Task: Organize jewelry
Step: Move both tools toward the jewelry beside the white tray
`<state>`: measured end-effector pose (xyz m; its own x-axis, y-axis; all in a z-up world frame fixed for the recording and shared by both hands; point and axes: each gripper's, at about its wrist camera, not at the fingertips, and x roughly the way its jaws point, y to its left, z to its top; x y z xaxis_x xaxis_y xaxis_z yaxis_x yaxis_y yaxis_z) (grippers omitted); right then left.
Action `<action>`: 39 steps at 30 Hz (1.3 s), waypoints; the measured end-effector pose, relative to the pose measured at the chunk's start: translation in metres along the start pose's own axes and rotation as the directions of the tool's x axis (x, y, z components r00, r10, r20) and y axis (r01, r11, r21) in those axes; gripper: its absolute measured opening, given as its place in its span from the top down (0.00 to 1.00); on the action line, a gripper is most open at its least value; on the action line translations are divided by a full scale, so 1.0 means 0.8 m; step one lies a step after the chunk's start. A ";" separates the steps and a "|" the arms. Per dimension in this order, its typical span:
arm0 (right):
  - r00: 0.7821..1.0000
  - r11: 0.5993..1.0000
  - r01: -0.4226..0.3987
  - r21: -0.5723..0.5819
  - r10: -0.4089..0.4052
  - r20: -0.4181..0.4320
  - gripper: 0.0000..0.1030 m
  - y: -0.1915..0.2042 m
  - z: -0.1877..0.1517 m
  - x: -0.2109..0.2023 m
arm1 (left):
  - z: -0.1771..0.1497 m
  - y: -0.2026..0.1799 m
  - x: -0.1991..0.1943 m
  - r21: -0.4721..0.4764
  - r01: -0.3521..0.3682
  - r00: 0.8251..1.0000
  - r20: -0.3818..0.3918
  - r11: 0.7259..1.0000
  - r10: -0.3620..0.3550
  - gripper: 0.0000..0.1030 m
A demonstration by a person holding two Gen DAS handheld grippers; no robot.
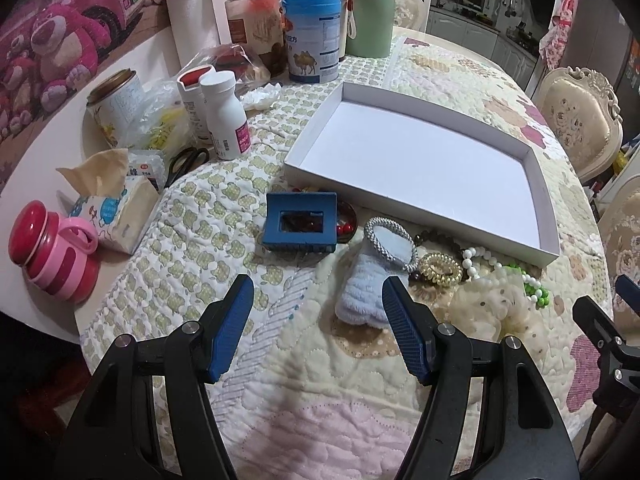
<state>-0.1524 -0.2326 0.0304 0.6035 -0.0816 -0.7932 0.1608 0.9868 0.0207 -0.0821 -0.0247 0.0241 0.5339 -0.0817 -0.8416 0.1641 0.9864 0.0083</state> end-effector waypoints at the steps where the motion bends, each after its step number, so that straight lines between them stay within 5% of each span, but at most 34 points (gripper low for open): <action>1: 1.000 1.000 -0.002 -0.001 0.002 -0.001 0.00 0.002 0.000 0.000 | -0.001 0.000 0.000 0.001 0.001 1.000 -0.001 1.000 -0.001 0.35; 39: 1.000 1.000 0.003 -0.007 -0.003 -0.030 0.00 0.001 -0.012 0.004 | -0.019 0.011 0.003 0.001 0.019 0.999 -0.047 1.000 -0.019 0.35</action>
<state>-0.1582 -0.2308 0.0220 0.5795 -0.0804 -0.8110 0.1568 0.9875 0.0142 -0.0918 -0.0138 0.0139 0.4913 -0.0938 -0.8659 0.1750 0.9845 -0.0074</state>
